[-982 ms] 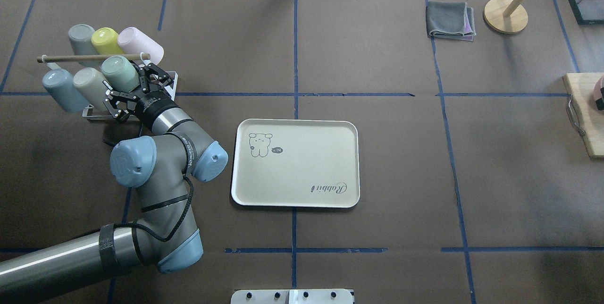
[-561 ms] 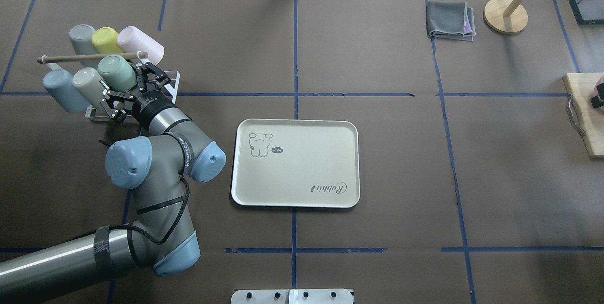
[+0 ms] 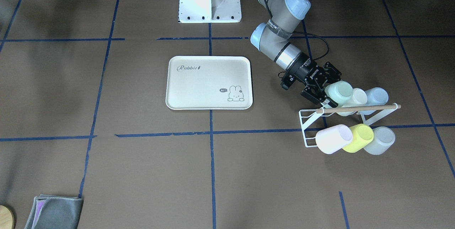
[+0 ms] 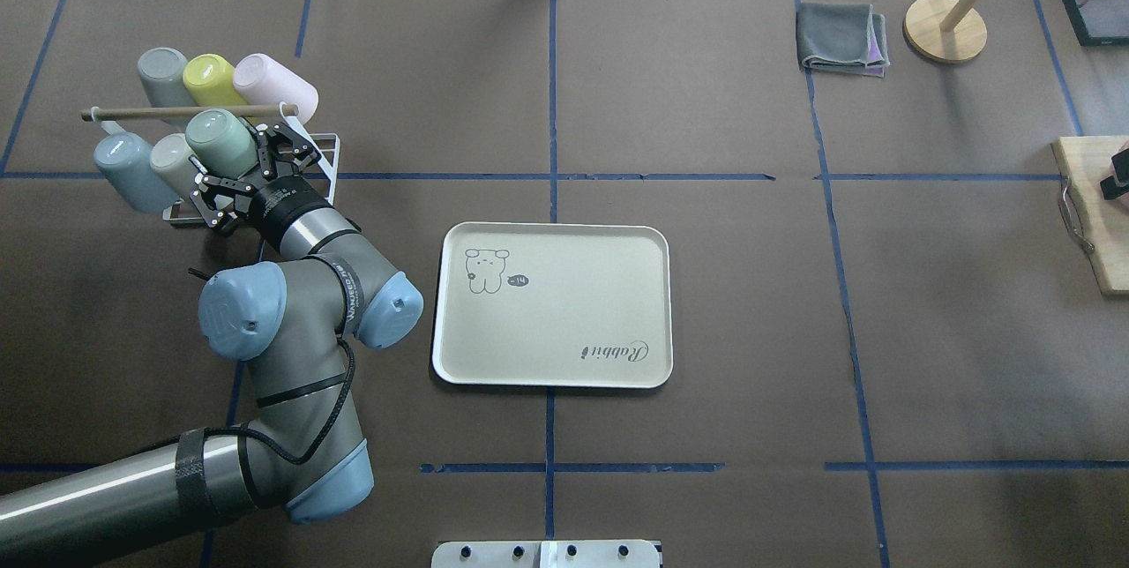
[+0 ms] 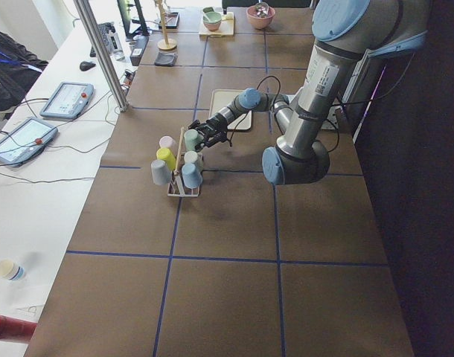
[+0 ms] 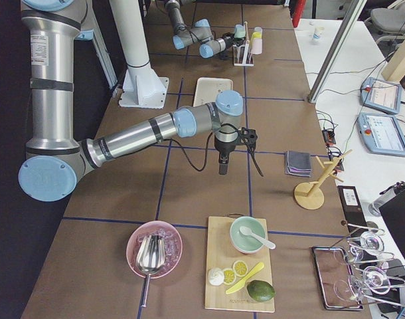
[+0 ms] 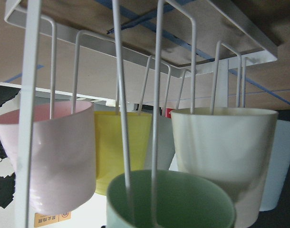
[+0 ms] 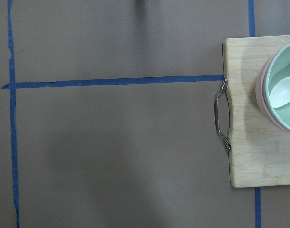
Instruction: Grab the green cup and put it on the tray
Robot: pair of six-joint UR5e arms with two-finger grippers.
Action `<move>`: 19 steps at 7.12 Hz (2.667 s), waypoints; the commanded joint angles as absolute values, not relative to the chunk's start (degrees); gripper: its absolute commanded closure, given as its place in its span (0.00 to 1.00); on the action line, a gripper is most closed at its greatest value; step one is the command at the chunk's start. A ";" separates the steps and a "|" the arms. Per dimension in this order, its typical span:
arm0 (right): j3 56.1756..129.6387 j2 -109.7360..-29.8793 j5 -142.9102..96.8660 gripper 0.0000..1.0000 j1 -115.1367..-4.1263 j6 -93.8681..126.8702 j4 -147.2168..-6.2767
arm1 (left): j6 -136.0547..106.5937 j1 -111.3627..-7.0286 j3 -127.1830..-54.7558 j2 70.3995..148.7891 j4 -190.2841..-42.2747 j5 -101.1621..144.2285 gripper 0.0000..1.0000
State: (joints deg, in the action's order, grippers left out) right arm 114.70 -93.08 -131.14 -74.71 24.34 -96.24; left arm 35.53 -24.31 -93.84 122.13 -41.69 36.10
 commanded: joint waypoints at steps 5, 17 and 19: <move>114.61 -93.08 -130.96 0.00 -74.71 24.35 -96.24 | 36.12 -26.53 -109.83 121.90 -34.37 36.04 0.55; 114.35 -93.08 -130.78 0.00 -76.20 24.26 -96.24 | -20.79 -19.96 -117.54 119.63 -80.60 57.82 0.64; 114.34 -92.99 -130.78 0.00 -76.81 24.17 -96.15 | -25.64 -18.64 -111.56 116.48 -100.53 58.10 0.65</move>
